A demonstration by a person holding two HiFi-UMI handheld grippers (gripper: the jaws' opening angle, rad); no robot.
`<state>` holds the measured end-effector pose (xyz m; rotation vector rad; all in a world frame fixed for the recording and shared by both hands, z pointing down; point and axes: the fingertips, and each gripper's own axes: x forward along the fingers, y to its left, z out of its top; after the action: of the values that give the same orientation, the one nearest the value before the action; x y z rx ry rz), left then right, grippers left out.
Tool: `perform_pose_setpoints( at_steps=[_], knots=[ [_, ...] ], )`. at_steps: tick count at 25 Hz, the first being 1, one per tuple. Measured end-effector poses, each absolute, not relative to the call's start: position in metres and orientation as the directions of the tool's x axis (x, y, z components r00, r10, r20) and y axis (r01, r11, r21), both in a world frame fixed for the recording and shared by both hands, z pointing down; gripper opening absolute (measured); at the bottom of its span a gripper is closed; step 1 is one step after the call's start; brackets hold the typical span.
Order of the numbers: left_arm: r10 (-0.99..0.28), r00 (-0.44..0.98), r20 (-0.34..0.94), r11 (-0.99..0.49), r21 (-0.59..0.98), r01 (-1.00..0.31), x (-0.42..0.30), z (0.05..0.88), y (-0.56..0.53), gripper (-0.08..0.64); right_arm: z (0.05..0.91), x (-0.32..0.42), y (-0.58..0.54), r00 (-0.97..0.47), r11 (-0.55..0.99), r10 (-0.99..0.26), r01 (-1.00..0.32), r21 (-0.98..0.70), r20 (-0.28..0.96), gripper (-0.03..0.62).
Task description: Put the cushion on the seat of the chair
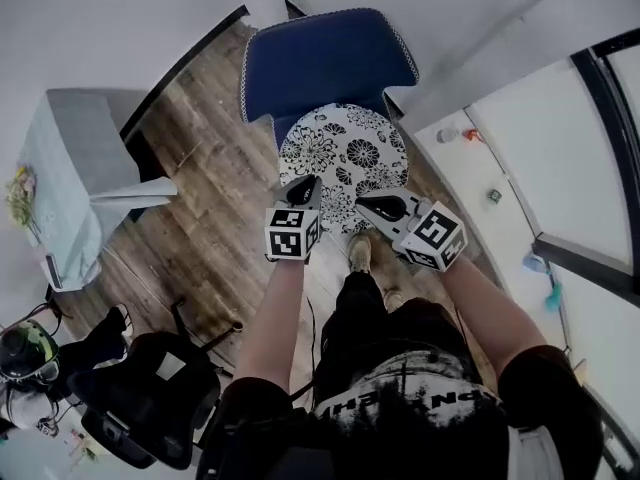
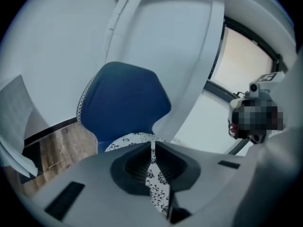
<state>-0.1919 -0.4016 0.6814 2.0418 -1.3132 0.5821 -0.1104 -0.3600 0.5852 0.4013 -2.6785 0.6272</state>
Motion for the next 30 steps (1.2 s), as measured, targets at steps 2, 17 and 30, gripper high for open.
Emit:
perform_pose_setpoints(
  at_steps=[2, 17, 30],
  knots=[
    [-0.647, 0.428, 0.631, -0.34, 0.264, -0.903, -0.179, 0.653, -0.4, 0.026, 0.574, -0.101, -0.36, -0.889, 0.859, -0.205, -0.364, -0.361, 0.41, 0.018],
    [-0.7, 0.455, 0.55, -0.451, 0.154, -0.879, -0.152, 0.544, -0.378, 0.015, 0.498, -0.079, -0.376, -0.829, 0.843, -0.374, -0.491, -0.22, 0.415, 0.017],
    [-0.717, 0.51, 0.475, -0.513, 0.136, -0.848, -0.133, 0.477, -0.369, 0.015, 0.45, -0.051, -0.373, -0.797, 0.828, -0.473, -0.548, -0.119, 0.375, 0.017]
  ],
)
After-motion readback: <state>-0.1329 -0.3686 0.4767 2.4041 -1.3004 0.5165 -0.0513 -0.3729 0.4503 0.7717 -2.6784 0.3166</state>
